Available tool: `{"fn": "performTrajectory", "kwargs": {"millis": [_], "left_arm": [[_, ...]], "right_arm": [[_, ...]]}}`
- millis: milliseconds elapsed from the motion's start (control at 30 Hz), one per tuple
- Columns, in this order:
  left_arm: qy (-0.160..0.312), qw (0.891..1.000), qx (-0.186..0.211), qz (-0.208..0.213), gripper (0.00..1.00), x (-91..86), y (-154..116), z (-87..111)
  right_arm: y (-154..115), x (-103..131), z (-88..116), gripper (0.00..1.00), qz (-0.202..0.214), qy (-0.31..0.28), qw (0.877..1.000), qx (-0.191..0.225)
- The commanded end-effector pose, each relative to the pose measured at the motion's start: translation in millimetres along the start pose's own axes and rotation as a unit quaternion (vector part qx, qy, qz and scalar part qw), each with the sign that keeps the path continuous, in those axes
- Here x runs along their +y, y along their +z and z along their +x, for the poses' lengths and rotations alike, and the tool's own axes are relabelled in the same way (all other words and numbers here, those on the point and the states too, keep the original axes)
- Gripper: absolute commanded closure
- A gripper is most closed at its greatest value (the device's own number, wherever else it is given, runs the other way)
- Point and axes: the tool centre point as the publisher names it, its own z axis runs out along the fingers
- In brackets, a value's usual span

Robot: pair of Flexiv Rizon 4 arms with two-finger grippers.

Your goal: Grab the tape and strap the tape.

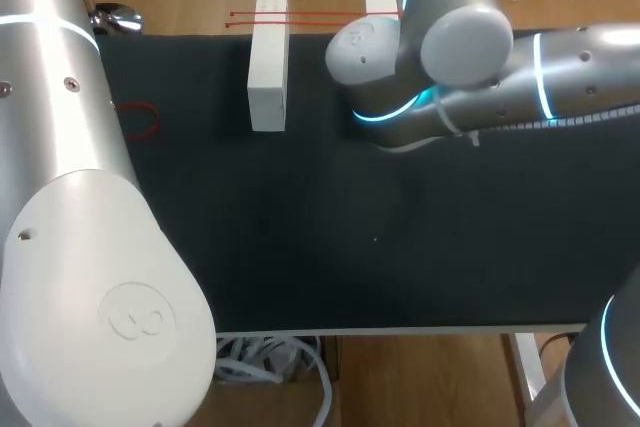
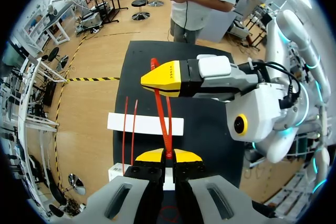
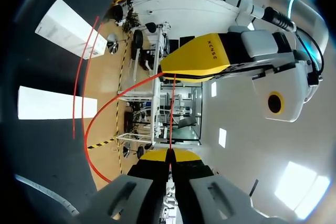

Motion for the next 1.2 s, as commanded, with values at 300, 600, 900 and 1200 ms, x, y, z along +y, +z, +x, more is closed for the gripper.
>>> {"fn": "performTrajectory", "kwargs": {"millis": [300,600,900,1200], "left_arm": [[-0.001,1.0,0.004,-0.005,1.0,-2.8,-2.6,-2.9],[-0.001,1.0,0.004,-0.005,1.0,-2.8,-2.6,-2.9],[-0.001,1.0,0.004,-0.005,1.0,-2.8,-2.6,-2.9],[-0.001,1.0,0.004,-0.005,1.0,-2.8,-2.6,-2.9]], "right_arm": [[-2.8,0.4,-1.6,1.0,-0.004,-0.002,1.0,0.005],[-1.3,2.1,-2.3,1.0,-0.004,-0.002,1.0,0.004],[-1.6,0.6,-2.2,1.0,0.0,-0.004,1.0,0.005],[-0.6,0.2,-2.8,1.0,-0.001,-0.011,1.0,0.006]]}}
